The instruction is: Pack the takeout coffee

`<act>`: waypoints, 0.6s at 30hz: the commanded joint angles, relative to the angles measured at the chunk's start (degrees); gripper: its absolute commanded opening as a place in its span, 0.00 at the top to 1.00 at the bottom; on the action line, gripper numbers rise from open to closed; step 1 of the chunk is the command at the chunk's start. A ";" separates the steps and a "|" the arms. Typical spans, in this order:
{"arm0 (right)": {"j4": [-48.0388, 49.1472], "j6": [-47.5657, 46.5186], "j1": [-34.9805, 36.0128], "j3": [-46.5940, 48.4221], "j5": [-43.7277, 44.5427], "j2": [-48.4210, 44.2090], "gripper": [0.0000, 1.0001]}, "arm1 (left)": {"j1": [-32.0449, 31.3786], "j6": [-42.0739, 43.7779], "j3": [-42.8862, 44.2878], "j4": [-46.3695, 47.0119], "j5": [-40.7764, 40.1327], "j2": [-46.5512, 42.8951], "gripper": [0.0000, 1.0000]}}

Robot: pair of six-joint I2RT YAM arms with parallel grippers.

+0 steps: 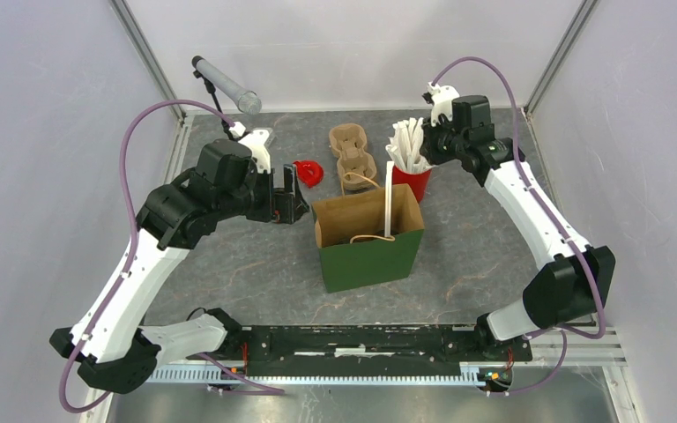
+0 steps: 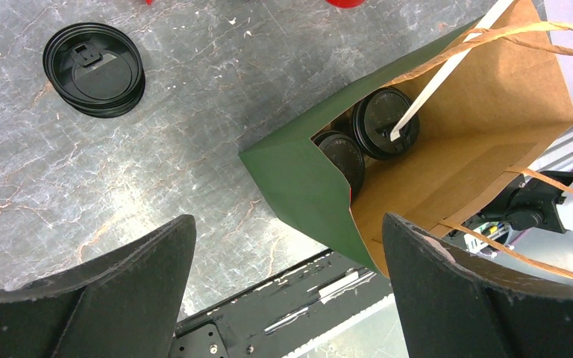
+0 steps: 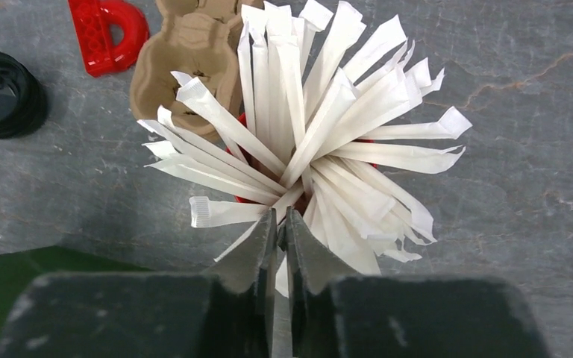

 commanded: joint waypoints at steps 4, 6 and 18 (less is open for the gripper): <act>-3.72 -0.35 0.45 9.25 1.13 -1.59 1.00 | 0.19 1.64 1.20 0.91 0.23 -0.88 0.00; -7.60 -0.34 0.45 15.52 2.54 -2.30 1.00 | 0.21 1.97 1.29 0.89 0.02 -0.92 0.00; -11.39 4.54 0.44 28.48 9.32 -18.17 1.00 | 0.20 3.34 0.90 1.43 -2.38 -2.44 0.00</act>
